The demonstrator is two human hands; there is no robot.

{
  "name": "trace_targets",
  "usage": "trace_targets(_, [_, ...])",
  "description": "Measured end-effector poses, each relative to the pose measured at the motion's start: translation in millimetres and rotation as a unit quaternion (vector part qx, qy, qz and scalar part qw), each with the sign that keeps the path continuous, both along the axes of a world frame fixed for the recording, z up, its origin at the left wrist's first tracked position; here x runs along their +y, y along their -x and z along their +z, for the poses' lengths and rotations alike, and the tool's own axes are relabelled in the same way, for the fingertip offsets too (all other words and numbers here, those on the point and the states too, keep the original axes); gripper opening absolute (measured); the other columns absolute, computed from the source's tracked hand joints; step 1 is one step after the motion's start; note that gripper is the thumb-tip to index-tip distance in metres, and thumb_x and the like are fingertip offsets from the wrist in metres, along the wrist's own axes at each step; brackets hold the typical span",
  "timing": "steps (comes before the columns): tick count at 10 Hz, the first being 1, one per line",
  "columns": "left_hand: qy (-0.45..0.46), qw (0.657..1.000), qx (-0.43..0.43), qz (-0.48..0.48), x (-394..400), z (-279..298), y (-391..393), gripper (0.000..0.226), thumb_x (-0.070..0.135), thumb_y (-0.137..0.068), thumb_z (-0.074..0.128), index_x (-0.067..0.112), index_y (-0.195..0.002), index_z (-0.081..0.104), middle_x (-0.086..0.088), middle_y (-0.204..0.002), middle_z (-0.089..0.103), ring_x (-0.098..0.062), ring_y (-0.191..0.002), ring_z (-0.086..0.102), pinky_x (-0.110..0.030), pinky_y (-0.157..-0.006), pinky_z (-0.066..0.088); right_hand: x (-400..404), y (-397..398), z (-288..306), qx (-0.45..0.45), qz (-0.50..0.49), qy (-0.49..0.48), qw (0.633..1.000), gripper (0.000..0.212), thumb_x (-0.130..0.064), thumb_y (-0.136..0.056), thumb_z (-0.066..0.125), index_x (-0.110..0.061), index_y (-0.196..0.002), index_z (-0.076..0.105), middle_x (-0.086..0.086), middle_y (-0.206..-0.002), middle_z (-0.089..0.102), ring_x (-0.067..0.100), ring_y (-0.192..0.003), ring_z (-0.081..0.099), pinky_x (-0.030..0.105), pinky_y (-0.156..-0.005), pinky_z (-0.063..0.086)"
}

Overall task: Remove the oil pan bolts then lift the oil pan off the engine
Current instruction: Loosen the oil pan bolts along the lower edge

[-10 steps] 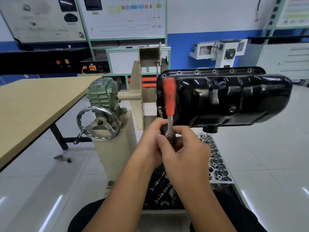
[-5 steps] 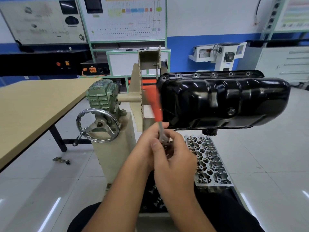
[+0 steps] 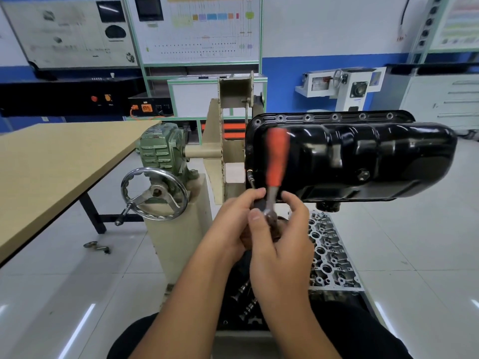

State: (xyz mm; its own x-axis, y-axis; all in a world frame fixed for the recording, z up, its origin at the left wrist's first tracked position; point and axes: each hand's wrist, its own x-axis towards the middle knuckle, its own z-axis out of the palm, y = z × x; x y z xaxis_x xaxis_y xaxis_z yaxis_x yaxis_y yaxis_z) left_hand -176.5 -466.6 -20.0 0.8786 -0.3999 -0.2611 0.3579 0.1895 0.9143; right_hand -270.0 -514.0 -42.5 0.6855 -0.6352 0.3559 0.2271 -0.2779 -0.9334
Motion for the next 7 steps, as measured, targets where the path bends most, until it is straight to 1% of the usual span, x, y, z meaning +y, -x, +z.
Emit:
trace_targets(1, [-0.019,1.0,0.004,0.005,-8.3,-3.2,2.8,0.044,0.039,-0.089,0.07,0.018,-0.051,0.059,-0.001,-0.05,0.048,-0.012,-0.033,0.032,-0.019,-0.037,0.026,6.4,-5.5,3.1,-0.059,0.039,-0.316,0.946,0.027,-0.041,-0.098,0.061,-0.03,-0.121,0.054,0.008,-0.067,0.07,0.017,-0.048,0.057,0.033,-0.048,0.046])
trace_targets(2, [0.009,1.0,0.012,-0.001,-12.0,-4.6,6.8,0.037,0.037,-0.089,0.062,0.02,-0.057,0.054,0.002,-0.052,0.045,-0.014,-0.042,0.037,-0.024,-0.044,0.032,-9.5,-0.5,5.4,-0.01,0.011,-0.013,1.0,0.039,-0.048,-0.094,0.055,-0.05,-0.132,0.049,-0.008,-0.073,0.068,0.013,-0.061,0.062,0.038,-0.062,0.053])
trace_targets(3, [0.073,0.997,0.011,-0.007,-7.4,0.2,11.0,0.039,0.034,-0.091,0.058,0.022,-0.056,0.045,0.005,-0.051,0.041,-0.011,-0.043,0.043,-0.023,-0.044,0.041,-22.3,3.1,9.8,0.069,0.047,0.269,0.96,0.05,-0.055,-0.091,0.049,-0.056,-0.139,0.039,-0.016,-0.083,0.066,0.012,-0.077,0.064,0.041,-0.07,0.056])
trace_targets(4, [0.054,0.999,0.003,-0.01,-2.0,-4.3,6.0,0.03,0.032,-0.098,0.054,0.023,-0.07,0.056,0.007,-0.059,0.055,-0.01,-0.053,0.054,-0.028,-0.055,0.046,-12.9,2.5,4.5,0.066,0.009,0.228,0.971,0.045,-0.06,-0.09,0.046,-0.055,-0.133,0.037,-0.023,-0.093,0.065,0.009,-0.09,0.065,0.041,-0.077,0.055])
trace_targets(5, [0.026,1.0,-0.009,0.016,-4.8,-1.0,6.0,0.028,0.03,-0.102,0.053,0.023,-0.075,0.056,0.008,-0.062,0.058,-0.01,-0.058,0.055,-0.03,-0.063,0.041,5.2,1.2,-1.9,0.027,-0.006,0.06,0.998,0.035,-0.065,-0.087,0.049,-0.051,-0.119,0.045,-0.024,-0.093,0.067,-0.001,-0.086,0.066,0.037,-0.075,0.055])
trace_targets(6, [0.033,0.998,-0.052,-0.004,-8.0,1.4,11.9,0.025,0.03,-0.087,0.062,0.018,-0.067,0.052,0.006,-0.052,0.052,-0.013,-0.051,0.048,-0.031,-0.057,0.037,7.2,-5.6,1.0,-0.019,-0.046,-0.13,0.99,0.035,-0.068,-0.083,0.053,-0.035,-0.092,0.06,-0.008,-0.079,0.072,0.009,-0.067,0.068,0.041,-0.067,0.055])
trace_targets(7, [0.01,0.997,-0.071,-0.01,-10.8,9.6,21.7,0.032,0.021,-0.098,0.054,0.016,-0.067,0.046,0.008,-0.044,0.046,-0.011,-0.044,0.042,-0.028,-0.052,0.034,-4.0,-7.1,6.9,-0.022,-0.037,-0.261,0.964,0.029,-0.054,-0.082,0.063,-0.029,-0.068,0.064,0.001,-0.059,0.066,0.016,-0.053,0.06,0.042,-0.061,0.049])
